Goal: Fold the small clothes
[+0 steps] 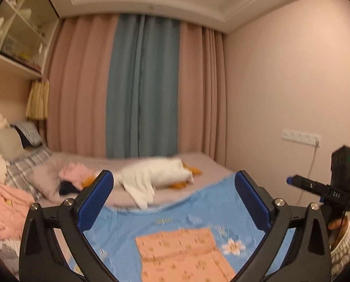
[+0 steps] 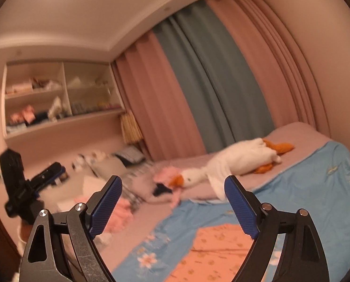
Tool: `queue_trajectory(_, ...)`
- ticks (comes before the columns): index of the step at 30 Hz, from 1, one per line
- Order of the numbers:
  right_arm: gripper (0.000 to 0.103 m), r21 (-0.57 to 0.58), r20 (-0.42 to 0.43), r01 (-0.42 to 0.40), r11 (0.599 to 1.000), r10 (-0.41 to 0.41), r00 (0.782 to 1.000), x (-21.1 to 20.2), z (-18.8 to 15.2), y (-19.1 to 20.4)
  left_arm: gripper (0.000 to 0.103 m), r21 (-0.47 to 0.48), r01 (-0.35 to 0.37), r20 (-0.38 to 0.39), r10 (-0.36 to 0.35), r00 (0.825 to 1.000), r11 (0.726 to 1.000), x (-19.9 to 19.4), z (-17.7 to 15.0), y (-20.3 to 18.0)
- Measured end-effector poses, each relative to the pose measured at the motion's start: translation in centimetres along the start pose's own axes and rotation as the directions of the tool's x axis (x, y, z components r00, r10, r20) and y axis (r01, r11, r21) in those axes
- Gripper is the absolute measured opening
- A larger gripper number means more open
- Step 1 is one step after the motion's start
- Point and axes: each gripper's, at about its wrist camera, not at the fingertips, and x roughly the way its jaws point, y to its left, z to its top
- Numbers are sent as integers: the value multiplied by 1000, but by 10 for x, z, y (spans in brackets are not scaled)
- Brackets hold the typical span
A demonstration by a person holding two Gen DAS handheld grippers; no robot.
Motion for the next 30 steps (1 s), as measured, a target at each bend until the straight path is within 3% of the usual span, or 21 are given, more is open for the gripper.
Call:
queue_trajectory(3,89,-33,-82,49,998,-52,995,14,-18,0,103,-47,15,-122,-21,992,999,21,-34,6)
queue_trajectory(6,89,-48,-162,91,995,-97,982,30,-40,-8,103,-95,-3,-229,-19,973,995,47,-74,14)
queue_trajectory(11,89,-54,-283,129,990,-139,949,59,-82,-44,103,-195,-56,-396,-27,918,979,113,-157,27)
queue_trajectory(14,89,-47,-373,162,986,-167,913,85,-114,-75,103,-261,-101,-474,-36,880,960,150,-208,38)
queue_trajectory(18,89,-94,-489,201,975,-221,844,115,-168,-109,103,-287,-125,-577,-67,814,950,180,-276,54)
queue_trajectory(19,89,-102,-530,203,974,-226,817,124,-188,-120,103,-283,-119,-595,-77,800,952,184,-288,57)
queue_trajectory(23,89,-56,-642,251,966,-227,732,137,-242,-154,102,-310,-59,-685,-180,706,949,192,-339,75)
queue_trajectory(25,89,-23,-689,263,965,-206,695,138,-262,-166,101,-356,-45,-704,-236,669,933,189,-357,85)
queue_trajectory(27,89,-32,-723,276,961,-212,658,135,-275,-172,101,-404,-50,-703,-275,656,913,181,-370,94)
queue_trajectory(30,89,-47,-744,292,955,-228,628,122,-285,-177,101,-456,-81,-703,-303,644,886,169,-383,103)
